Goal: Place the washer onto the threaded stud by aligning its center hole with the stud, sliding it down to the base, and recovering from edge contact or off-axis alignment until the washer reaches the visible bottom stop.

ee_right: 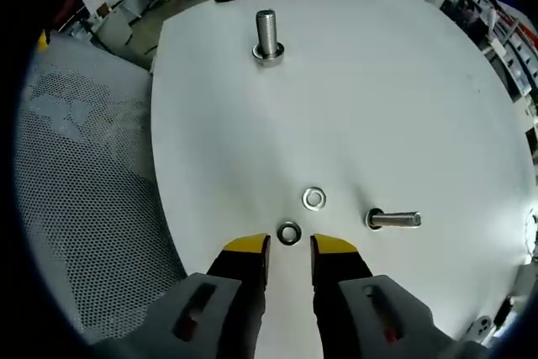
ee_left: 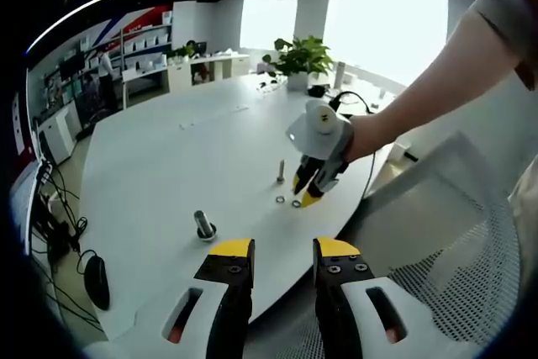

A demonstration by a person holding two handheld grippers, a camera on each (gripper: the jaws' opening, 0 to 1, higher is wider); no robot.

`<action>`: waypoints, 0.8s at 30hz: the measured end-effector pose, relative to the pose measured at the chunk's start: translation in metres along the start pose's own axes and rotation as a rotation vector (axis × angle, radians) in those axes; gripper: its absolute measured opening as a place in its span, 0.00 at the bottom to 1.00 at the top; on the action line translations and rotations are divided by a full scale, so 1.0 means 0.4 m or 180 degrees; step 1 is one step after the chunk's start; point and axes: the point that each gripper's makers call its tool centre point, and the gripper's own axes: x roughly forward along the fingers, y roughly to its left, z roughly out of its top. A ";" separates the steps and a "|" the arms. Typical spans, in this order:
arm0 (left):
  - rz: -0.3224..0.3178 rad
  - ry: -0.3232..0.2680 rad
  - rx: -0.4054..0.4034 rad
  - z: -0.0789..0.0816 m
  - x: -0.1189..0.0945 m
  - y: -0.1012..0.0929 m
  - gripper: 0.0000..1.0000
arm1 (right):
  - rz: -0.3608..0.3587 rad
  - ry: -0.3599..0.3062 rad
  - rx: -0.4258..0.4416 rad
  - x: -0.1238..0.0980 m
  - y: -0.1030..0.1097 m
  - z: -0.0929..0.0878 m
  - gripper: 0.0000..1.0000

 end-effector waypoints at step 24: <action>0.0004 -0.0009 0.0056 0.002 -0.002 -0.003 0.25 | 0.0087 0.0436 -0.0381 0.024 0.003 -0.005 0.18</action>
